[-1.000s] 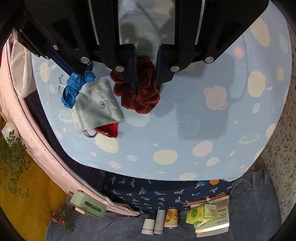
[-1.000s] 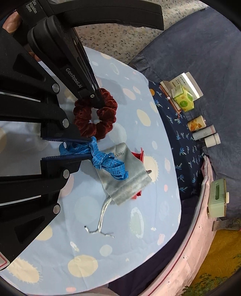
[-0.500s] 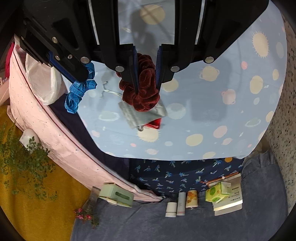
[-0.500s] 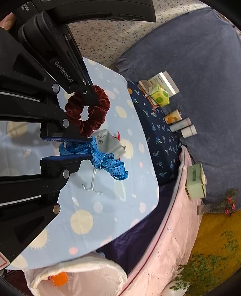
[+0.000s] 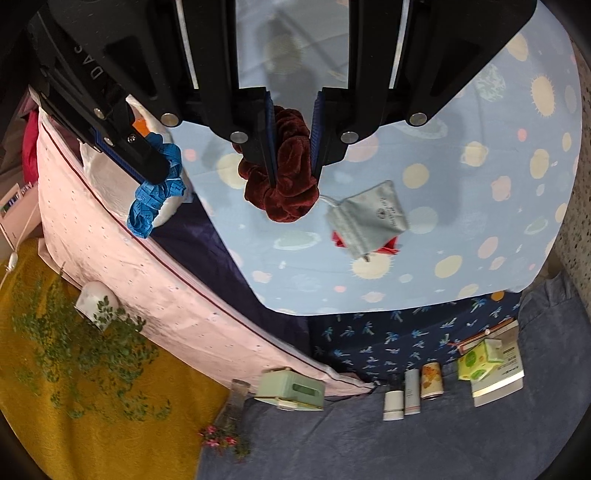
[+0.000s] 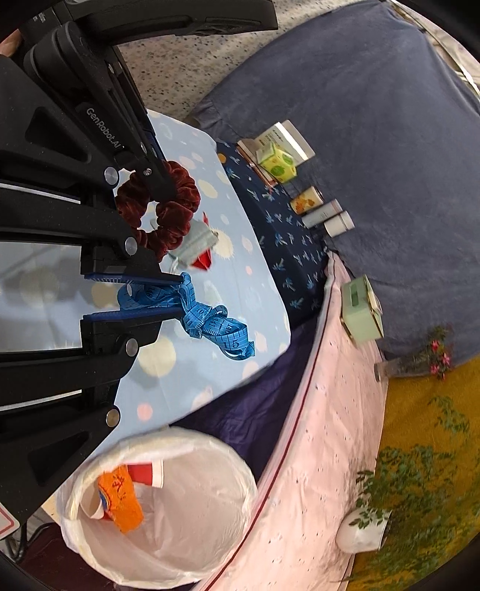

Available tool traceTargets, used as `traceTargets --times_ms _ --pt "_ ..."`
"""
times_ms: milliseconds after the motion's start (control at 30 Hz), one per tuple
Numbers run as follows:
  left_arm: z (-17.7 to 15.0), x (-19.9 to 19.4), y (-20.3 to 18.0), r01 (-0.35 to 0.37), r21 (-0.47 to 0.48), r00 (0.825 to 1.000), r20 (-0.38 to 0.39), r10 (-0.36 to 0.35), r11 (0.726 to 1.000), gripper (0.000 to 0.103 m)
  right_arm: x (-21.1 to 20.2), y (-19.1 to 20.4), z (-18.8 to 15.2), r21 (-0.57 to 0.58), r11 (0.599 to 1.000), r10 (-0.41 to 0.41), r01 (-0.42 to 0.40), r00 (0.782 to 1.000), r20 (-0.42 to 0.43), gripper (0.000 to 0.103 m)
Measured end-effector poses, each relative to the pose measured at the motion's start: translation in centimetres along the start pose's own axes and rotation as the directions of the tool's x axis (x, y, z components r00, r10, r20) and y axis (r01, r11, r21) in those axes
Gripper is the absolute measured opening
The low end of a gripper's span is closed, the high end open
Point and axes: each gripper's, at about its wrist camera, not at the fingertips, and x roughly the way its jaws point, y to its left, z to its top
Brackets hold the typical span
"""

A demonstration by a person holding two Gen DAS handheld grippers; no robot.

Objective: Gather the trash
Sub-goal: 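Carry the scrunchie over the bin and open the left tool while the right tool drops the ribbon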

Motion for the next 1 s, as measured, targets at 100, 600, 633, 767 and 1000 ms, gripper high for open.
traceTargets --times_ms 100,600,633,767,1000 --pt "-0.1 0.2 -2.0 0.018 0.027 1.0 -0.005 -0.018 0.999 0.015 -0.8 -1.8 0.1 0.025 1.0 -0.018 0.018 1.0 0.014 0.011" --pt "-0.7 1.7 -10.5 0.093 0.138 0.995 -0.045 -0.087 0.986 0.015 -3.8 -10.0 -0.3 0.144 0.985 -0.103 0.097 0.994 0.039 0.011" --pt "-0.7 1.9 -11.0 0.1 0.143 0.994 -0.05 -0.094 0.985 0.015 -3.9 -10.4 -0.4 0.15 0.984 -0.107 0.1 0.993 0.04 0.011" --pt "-0.6 2.5 -12.9 0.121 0.159 0.992 -0.063 -0.112 0.98 0.015 -4.3 -12.1 -0.5 0.172 0.978 -0.126 0.117 0.991 0.043 0.011" --pt "-0.7 3.8 -15.9 0.156 0.185 0.986 -0.094 -0.14 0.97 0.015 -5.1 -15.5 -1.3 0.235 0.962 -0.156 0.142 0.987 0.041 0.011"
